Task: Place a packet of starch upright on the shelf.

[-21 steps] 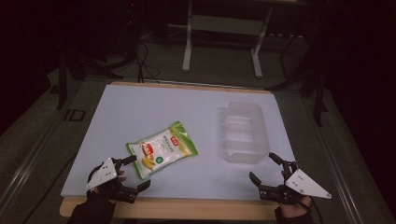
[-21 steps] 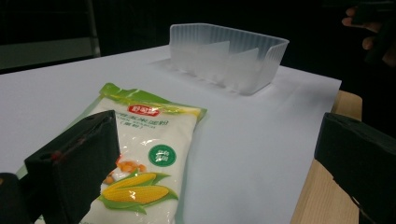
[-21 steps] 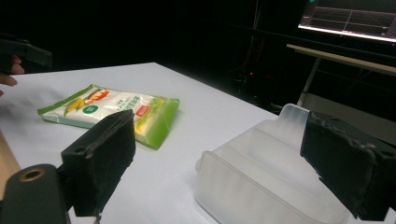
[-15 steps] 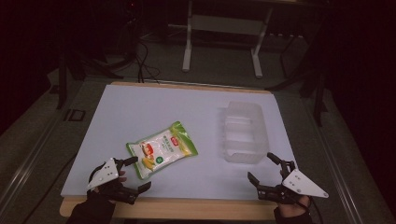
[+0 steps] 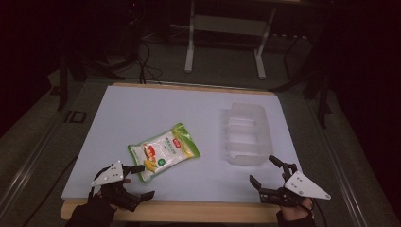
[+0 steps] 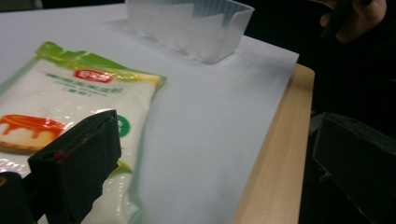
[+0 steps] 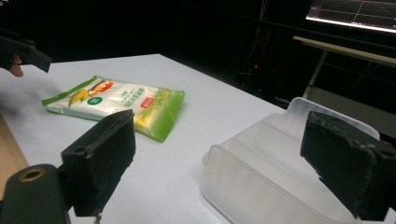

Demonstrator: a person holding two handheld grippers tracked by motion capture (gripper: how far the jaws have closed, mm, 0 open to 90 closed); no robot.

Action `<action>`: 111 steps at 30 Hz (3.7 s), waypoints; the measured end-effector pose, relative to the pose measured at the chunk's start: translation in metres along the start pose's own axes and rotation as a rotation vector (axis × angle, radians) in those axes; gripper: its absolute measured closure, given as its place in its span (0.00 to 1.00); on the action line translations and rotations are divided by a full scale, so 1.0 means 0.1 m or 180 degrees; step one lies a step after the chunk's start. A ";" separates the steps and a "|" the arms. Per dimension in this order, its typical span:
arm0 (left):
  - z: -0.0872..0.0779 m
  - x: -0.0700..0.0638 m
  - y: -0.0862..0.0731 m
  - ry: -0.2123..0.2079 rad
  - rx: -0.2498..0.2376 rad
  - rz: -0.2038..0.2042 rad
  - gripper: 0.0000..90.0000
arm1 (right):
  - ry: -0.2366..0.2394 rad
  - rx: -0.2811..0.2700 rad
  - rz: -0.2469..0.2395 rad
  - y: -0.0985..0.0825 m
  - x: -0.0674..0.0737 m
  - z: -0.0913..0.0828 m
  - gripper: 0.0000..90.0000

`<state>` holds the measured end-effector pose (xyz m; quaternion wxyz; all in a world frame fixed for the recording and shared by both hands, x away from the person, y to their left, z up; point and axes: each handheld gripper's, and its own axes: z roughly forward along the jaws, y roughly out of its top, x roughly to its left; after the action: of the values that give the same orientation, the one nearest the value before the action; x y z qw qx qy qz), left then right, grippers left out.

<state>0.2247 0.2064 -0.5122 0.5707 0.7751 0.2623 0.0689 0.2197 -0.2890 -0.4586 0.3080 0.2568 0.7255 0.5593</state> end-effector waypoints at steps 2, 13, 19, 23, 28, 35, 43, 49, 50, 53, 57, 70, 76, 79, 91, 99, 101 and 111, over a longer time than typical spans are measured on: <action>0.01 -0.02 0.01 -0.0012 0.0044 -0.0030 0.01 | 0.0002 0.0001 0.0005 0.00 0.00 0.00 0.11; 0.16 -0.18 0.35 -0.0195 0.0297 0.0196 0.01 | 0.0013 -0.0005 0.0027 0.01 0.01 0.02 0.11; 0.19 -0.14 0.54 -0.0033 0.0332 0.0312 0.02 | 0.0050 -0.0031 -0.0002 0.04 0.04 0.04 0.11; 0.21 -0.09 0.66 0.0012 0.0379 0.0361 0.02 | 0.0067 -0.0049 -0.0030 0.05 0.05 0.04 0.11; 0.24 0.02 0.81 0.0038 0.0395 0.0358 0.02 | 0.0090 -0.0124 -0.0070 0.07 0.06 0.03 0.11; 0.34 0.22 1.04 0.0102 0.0434 0.0360 0.02 | 0.0168 -0.0121 -0.0088 0.09 0.09 0.03 0.11; 0.50 0.40 1.25 0.0170 0.0461 0.0388 0.02 | 0.0265 -0.0008 0.0043 0.08 0.09 0.05 0.11; 0.72 0.61 1.29 0.0294 0.0611 0.0348 0.01 | 0.0294 -0.0061 0.0069 0.12 0.11 0.03 0.11; 0.74 0.65 1.30 0.0315 0.0622 0.0356 0.01 | 0.0283 -0.0058 0.0051 0.13 0.12 0.03 0.11; 0.83 0.78 1.28 0.0412 0.0641 0.0363 0.02 | 0.0221 -0.0012 0.0067 0.12 0.13 0.05 0.11; 0.93 1.01 1.24 0.0477 0.0689 0.0212 0.03 | 0.0314 -0.0039 0.0166 0.13 0.13 0.04 0.11; 1.26 1.37 1.13 0.0602 0.0932 0.0011 0.05 | 0.0249 0.0010 0.0098 0.13 0.16 0.05 0.10; 1.37 1.47 1.06 0.0536 0.1076 -0.0065 0.07 | 0.0159 -0.0019 0.0077 0.13 0.16 0.03 0.15; 1.42 1.55 1.01 0.0492 0.1263 -0.0149 0.08 | 0.0158 0.0000 0.0080 0.12 0.16 0.04 0.15; 1.60 1.68 0.86 0.0288 0.1792 -0.0388 0.22 | 0.0146 0.0081 0.0129 0.09 0.14 0.07 0.15; 1.65 1.56 0.91 0.0361 0.2036 -0.0254 0.50 | 0.0146 0.0112 0.0105 0.09 0.15 0.08 0.16; 1.66 1.51 0.92 0.0421 0.2091 -0.0224 0.57 | 0.0147 0.0115 0.0109 0.10 0.15 0.08 0.16; 1.60 1.36 0.93 0.0590 0.2113 0.0057 0.90 | 0.0135 0.0127 0.0128 0.09 0.14 0.09 0.16</action>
<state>0.4367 0.1167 -0.5068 0.2605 0.9112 0.3143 0.0549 0.2170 -0.2715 -0.4533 0.2760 0.2655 0.7377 0.5560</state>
